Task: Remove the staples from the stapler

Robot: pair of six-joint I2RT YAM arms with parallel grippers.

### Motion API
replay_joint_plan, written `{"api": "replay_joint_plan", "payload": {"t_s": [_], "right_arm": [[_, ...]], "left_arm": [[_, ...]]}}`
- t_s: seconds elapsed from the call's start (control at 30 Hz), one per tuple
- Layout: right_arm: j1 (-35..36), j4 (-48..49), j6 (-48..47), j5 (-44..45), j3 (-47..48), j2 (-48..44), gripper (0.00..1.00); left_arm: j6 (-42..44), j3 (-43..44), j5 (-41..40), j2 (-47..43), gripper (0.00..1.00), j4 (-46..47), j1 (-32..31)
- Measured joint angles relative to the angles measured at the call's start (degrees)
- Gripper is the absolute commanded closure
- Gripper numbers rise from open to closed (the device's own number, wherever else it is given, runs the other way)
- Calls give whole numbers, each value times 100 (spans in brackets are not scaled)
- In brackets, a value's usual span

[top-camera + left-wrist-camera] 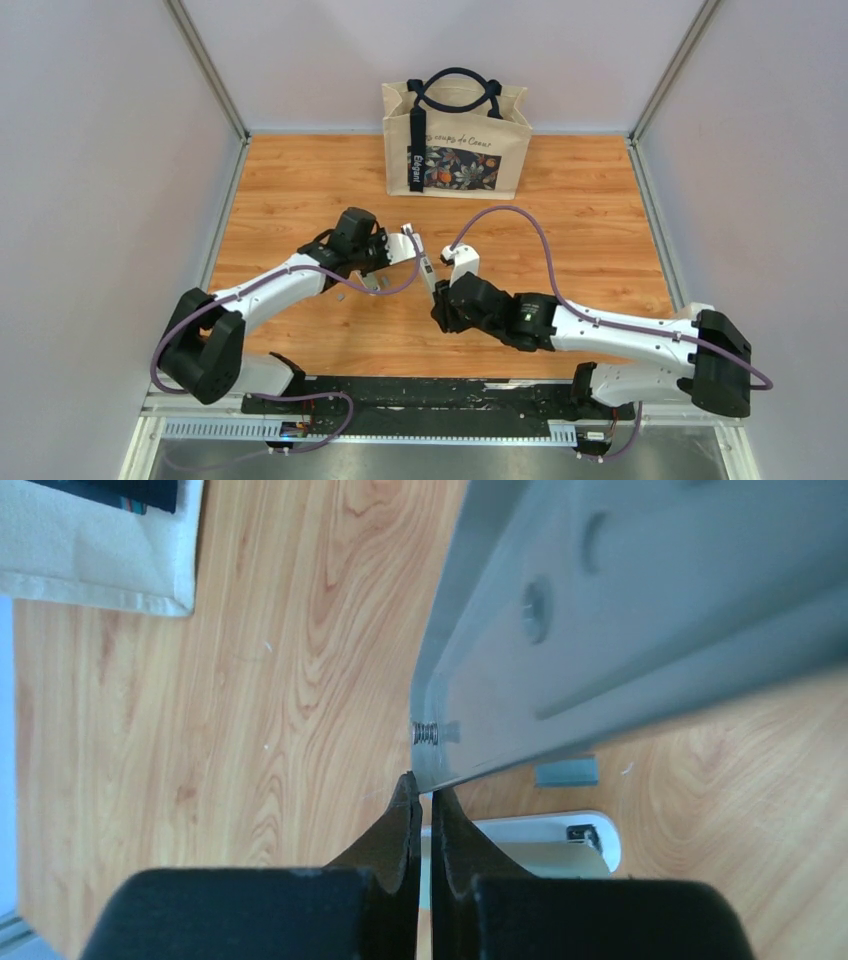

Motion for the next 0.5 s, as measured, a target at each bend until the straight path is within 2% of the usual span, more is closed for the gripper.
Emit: {"api": "replay_joint_plan", "payload": {"t_s": [0.17,0.4,0.5], "right_arm": [[-116,-315,-330,385,835,398,100],[-793,-160,-903,586,2046,1145,100],[-1027,-59,-1073,621,2238,1329,100]], "left_arm": [[-809,448,651,-286,90,-634,151],[-1722,809,2009,-754,61,-1285,31],[-1784,811,2275,-754,58,-1631,66]]}}
